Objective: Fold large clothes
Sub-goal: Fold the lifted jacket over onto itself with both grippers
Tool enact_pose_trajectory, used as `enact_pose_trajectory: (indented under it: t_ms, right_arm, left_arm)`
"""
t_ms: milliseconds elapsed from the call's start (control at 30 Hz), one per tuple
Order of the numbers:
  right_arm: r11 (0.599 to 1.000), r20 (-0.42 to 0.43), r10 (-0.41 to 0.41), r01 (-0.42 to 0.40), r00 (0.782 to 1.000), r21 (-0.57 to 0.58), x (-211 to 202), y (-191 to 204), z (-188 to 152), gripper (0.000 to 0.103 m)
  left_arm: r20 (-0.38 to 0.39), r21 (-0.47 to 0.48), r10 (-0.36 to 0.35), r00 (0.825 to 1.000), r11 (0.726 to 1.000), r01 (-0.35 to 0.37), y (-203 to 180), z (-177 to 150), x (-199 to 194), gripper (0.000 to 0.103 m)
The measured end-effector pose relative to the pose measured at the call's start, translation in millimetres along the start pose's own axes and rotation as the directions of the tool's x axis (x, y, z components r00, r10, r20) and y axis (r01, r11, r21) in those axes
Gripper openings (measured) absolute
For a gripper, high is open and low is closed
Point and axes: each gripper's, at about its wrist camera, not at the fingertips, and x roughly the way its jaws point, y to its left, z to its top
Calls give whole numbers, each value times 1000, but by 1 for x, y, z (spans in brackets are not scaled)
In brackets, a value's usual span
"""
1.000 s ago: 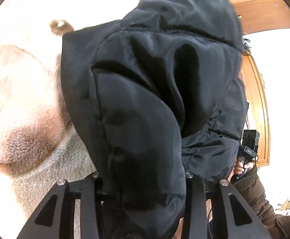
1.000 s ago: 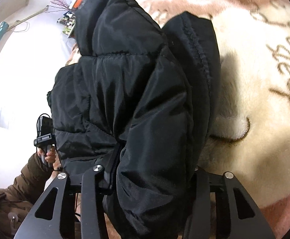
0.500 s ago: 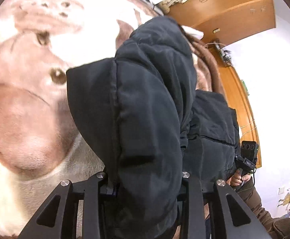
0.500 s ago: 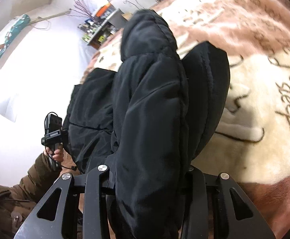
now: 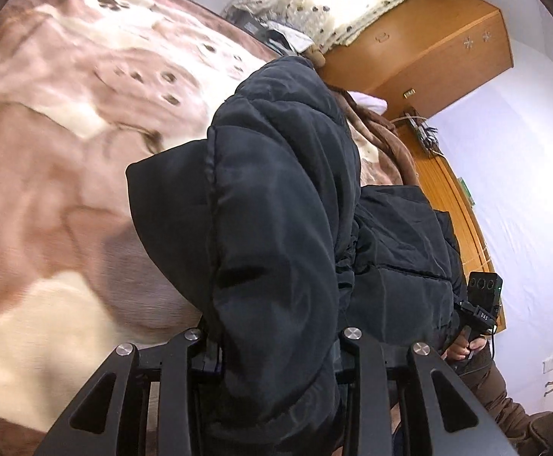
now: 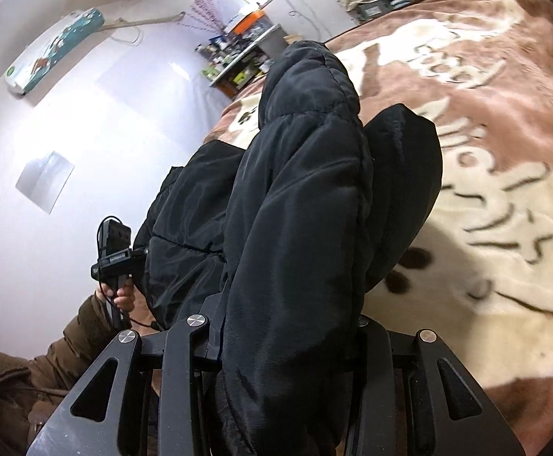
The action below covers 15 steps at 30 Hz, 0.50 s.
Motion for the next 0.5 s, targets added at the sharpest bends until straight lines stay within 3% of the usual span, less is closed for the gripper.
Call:
enact_pose_trajectory:
  t_ms: [500]
  right_arm:
    - [993, -84, 82, -88, 993, -79, 124, 33, 17, 36]
  left_arm:
    - [105, -79, 135, 985, 989, -127, 104, -2, -102, 34]
